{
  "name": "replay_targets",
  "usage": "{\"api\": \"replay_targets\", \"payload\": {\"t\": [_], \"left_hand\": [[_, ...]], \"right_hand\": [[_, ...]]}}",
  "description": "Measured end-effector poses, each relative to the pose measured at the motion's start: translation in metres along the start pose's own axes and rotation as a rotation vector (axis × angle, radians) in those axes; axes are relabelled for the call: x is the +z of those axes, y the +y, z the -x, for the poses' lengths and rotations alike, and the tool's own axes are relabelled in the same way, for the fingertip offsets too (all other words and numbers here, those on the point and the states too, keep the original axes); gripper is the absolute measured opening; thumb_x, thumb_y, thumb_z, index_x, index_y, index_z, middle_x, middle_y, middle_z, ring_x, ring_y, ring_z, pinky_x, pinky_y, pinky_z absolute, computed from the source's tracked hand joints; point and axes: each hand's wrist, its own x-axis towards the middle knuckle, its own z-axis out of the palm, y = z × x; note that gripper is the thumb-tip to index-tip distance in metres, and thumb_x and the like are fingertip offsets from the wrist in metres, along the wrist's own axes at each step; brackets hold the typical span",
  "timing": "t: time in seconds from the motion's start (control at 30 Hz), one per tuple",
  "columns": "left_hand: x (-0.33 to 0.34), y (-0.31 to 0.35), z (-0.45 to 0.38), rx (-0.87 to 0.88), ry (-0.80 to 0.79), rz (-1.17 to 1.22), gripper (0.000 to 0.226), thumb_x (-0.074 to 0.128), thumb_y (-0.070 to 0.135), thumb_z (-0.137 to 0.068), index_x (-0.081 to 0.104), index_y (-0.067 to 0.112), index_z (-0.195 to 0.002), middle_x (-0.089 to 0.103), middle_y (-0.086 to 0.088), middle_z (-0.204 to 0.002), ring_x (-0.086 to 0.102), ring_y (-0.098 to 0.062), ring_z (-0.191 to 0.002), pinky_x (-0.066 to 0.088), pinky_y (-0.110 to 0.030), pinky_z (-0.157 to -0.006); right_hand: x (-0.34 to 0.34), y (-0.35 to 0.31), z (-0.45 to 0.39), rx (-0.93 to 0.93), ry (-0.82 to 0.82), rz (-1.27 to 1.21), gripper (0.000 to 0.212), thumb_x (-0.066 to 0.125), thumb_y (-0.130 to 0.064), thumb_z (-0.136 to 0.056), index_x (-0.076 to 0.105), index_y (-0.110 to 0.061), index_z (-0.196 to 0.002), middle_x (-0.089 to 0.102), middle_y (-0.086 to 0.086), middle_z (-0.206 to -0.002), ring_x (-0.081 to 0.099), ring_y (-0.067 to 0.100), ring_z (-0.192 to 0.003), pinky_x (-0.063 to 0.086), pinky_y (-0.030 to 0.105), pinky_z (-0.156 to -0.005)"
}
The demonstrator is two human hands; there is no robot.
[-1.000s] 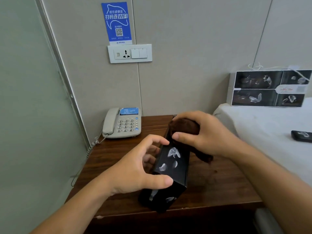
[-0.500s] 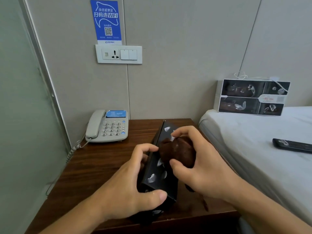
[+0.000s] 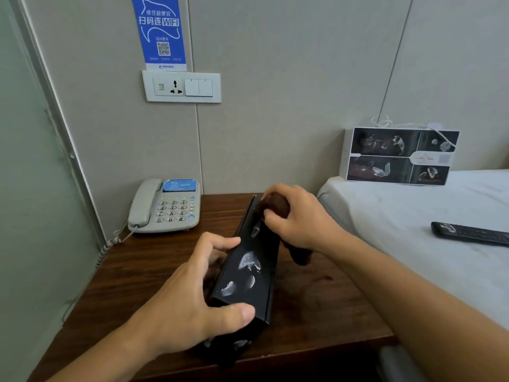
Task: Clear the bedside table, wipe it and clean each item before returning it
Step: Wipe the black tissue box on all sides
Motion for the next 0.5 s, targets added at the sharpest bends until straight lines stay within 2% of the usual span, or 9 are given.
{"api": "replay_targets", "payload": {"t": [0.1, 0.2, 0.3, 0.37, 0.5], "left_hand": [[0.001, 0.0, 0.0, 0.005, 0.002, -0.005, 0.084, 0.086, 0.056, -0.059, 0.037, 0.059, -0.128, 0.058, 0.032, -0.119, 0.065, -0.009, -0.119, 0.056, -0.042, -0.098], [0.002, 0.0, 0.0, 0.017, 0.011, -0.013, 0.084, 0.085, 0.056, -0.059, 0.038, 0.057, -0.128, 0.059, 0.031, -0.119, 0.065, -0.007, -0.118, 0.056, -0.038, -0.098], [0.0, 0.0, -0.002, 0.019, -0.008, -0.021, 0.085, 0.084, 0.06, -0.059, 0.036, 0.057, -0.129, 0.058, 0.031, -0.122, 0.063, -0.005, -0.12, 0.055, -0.034, -0.097], [0.0, 0.002, -0.004, 0.02, -0.018, -0.017, 0.084, 0.085, 0.059, -0.059, 0.037, 0.057, -0.128, 0.058, 0.032, -0.122, 0.064, -0.004, -0.12, 0.055, -0.032, -0.097], [0.001, 0.002, -0.003, 0.002, -0.006, -0.01, 0.081, 0.086, 0.056, -0.058, 0.04, 0.056, -0.125, 0.062, 0.026, -0.119, 0.065, -0.005, -0.117, 0.056, -0.032, -0.098]], "right_hand": [[0.003, 0.008, -0.006, -0.007, -0.013, 0.007, 0.022, 0.066, -0.041, -0.089, 0.062, -0.033, -0.109, 0.062, 0.002, -0.098, 0.062, 0.024, -0.094, 0.052, 0.035, -0.083], [-0.006, -0.01, 0.024, -0.111, -0.044, 0.013, 0.022, 0.066, -0.044, -0.087, 0.062, -0.035, -0.106, 0.061, -0.004, -0.097, 0.061, 0.016, -0.092, 0.052, 0.035, -0.083], [-0.021, -0.03, 0.056, -0.269, -0.203, -0.04, 0.022, 0.069, -0.043, -0.084, 0.063, -0.033, -0.102, 0.065, -0.01, -0.094, 0.063, 0.009, -0.089, 0.053, 0.028, -0.079], [-0.025, -0.029, 0.053, -0.261, -0.23, -0.03, 0.023, 0.07, -0.042, -0.082, 0.062, -0.031, -0.101, 0.067, -0.011, -0.091, 0.065, 0.009, -0.085, 0.054, 0.03, -0.077], [-0.015, 0.002, 0.004, -0.095, -0.099, 0.08, 0.023, 0.066, -0.048, -0.083, 0.059, -0.031, -0.097, 0.069, -0.007, -0.088, 0.066, 0.019, -0.084, 0.056, 0.037, -0.078]]}}
